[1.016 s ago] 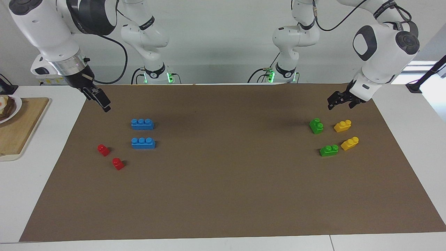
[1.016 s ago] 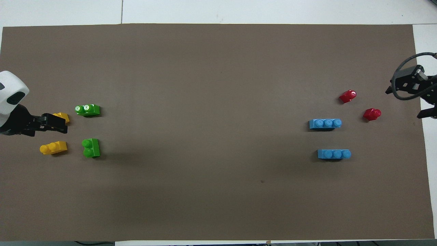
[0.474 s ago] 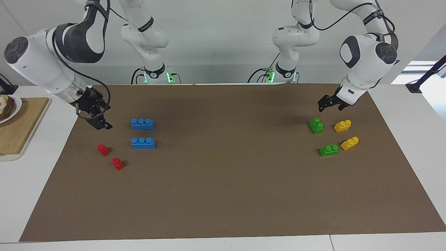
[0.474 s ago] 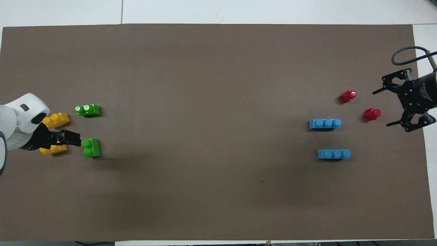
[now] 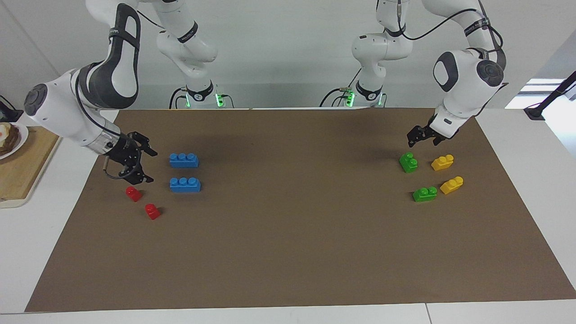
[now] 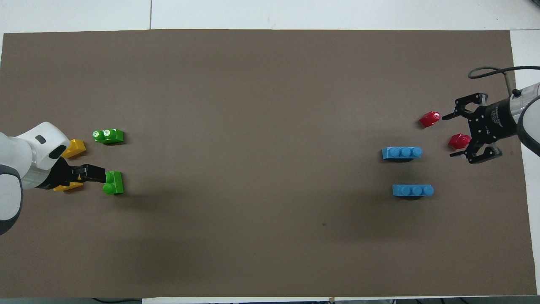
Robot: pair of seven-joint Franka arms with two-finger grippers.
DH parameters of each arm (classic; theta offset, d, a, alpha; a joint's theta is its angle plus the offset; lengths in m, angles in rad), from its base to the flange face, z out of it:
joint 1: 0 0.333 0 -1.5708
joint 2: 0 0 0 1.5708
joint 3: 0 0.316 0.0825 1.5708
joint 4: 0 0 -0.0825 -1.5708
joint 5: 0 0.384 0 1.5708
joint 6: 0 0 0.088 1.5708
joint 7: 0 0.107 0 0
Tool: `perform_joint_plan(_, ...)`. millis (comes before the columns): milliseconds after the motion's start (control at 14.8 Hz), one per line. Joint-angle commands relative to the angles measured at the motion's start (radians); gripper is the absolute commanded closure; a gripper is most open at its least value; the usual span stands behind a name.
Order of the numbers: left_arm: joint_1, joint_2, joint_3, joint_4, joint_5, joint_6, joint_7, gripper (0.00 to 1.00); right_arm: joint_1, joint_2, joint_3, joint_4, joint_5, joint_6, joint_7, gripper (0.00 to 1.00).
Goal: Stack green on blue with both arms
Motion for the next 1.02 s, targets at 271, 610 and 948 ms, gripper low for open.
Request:
perform_joint_plan(271, -0.008, 0.006, -0.002, -0.106, 0.006, 0.155, -0.042, 0.0, -0.004, -0.01, 0.013, -0.142, 0.036, 0.161, -0.035, 0.0)
perform_joint_plan(610, -0.008, 0.021, -0.002, -0.138, 0.006, 0.226, -0.05, 0.0, 0.025, -0.017, 0.016, -0.222, 0.037, 0.264, -0.075, 0.0)
perform_joint_plan(948, -0.008, 0.064, -0.002, -0.146, 0.006, 0.266, -0.053, 0.0, 0.028, -0.005, 0.016, -0.253, 0.047, 0.312, -0.081, 0.0)
